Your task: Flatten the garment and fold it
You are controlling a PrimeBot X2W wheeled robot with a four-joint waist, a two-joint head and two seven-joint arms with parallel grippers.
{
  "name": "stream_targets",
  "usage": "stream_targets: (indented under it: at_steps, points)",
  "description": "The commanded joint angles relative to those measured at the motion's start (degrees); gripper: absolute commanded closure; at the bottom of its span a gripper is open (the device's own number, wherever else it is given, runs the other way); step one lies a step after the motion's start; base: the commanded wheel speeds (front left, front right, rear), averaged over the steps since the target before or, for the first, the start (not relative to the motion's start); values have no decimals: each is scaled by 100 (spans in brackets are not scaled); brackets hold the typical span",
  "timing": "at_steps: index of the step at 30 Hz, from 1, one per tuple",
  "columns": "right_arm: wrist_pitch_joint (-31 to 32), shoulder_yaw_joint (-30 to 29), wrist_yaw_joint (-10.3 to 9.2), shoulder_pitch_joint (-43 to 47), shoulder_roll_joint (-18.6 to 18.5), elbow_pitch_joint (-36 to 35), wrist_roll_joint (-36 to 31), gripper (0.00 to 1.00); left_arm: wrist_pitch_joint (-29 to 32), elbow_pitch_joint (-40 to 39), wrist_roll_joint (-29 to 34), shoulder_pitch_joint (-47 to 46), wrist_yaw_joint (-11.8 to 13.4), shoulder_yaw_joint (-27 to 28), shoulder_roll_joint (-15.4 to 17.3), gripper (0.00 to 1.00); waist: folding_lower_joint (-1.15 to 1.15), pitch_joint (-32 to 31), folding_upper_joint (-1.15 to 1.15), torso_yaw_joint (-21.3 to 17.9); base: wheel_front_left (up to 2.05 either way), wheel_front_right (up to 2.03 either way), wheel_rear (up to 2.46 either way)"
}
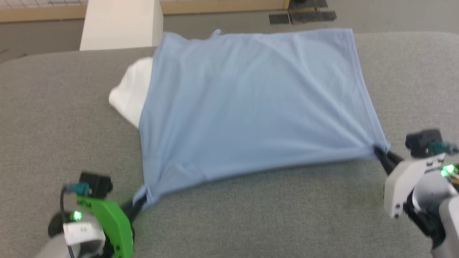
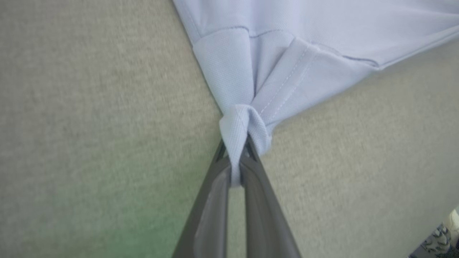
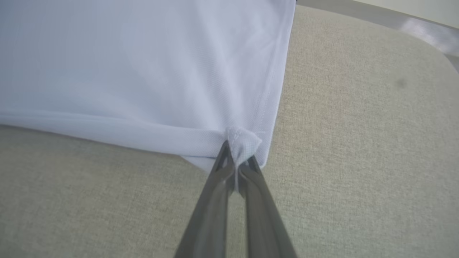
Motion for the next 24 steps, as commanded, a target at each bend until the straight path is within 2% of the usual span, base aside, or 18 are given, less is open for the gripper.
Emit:
stream_targets:
  at_steps: [1, 8, 16, 19, 24]
  points:
    - [30, -46, -11, 197, 10, -58, -84, 100, 92, -116, -112, 305, 96, -23, 102, 100, 1, -274, 0, 82, 0, 0, 0]
    - [279, -438, -11, 1206, 143, -288, -197, 100, 343, -1123, -399, 1648, 756, -58, 283, 100, 1, -410, 0, 118, 0, 0, 0]
    - [691, -873, -11, 2024, 349, -638, -288, 100, 350, -1654, -454, 2386, 1036, -197, 319, 100, 1, -449, 0, 131, 0, 0, 0]
    - [645, -954, -11, 2217, 469, -758, -243, 100, 84, -1689, -271, 2348, 1055, -189, 249, 100, 1, -441, 0, 141, 0, 0, 0]
    - [-151, -973, -11, 2283, 684, -996, -221, 100, -916, -1683, 337, 2016, 1164, -95, -133, 100, 1, -411, 0, 109, 0, 0, 0]
